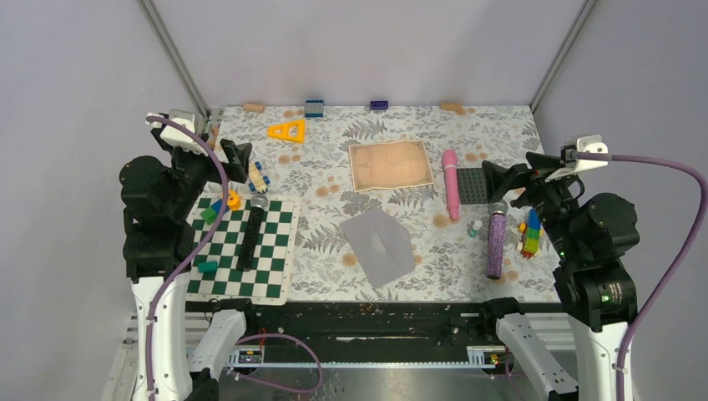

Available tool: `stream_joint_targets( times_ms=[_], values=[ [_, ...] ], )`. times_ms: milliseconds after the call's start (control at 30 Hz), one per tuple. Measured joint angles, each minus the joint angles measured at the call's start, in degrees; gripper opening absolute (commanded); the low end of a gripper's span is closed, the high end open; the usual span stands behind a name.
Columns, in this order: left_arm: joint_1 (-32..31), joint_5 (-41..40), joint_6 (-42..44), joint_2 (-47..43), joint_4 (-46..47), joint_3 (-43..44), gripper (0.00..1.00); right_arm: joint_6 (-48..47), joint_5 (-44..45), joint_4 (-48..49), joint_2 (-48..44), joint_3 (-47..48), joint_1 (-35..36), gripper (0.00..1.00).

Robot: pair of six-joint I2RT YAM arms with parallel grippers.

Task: Place the letter into the envelope and seal it
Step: Pick up the letter from the center of the board.

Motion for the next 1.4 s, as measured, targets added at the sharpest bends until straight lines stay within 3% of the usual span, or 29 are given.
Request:
stream_joint_targets(
  times_ms=[500, 1067, 1400],
  values=[
    [0.11, 3.85, 0.9, -0.11, 0.02, -0.9, 0.99, -7.56, -15.96, 0.24, 1.46, -4.63, 0.0, 0.98],
    [0.11, 5.35, 6.64, 3.43, -2.27, -1.88, 0.99, -7.34, -21.79, 6.97, 5.25, -13.16, 0.0, 0.99],
    [0.11, 5.09, 12.02, 3.54, -4.79, -17.55, 0.99, -4.72, -22.18, 8.41, 13.88, -13.33, 0.0, 0.99]
  ],
)
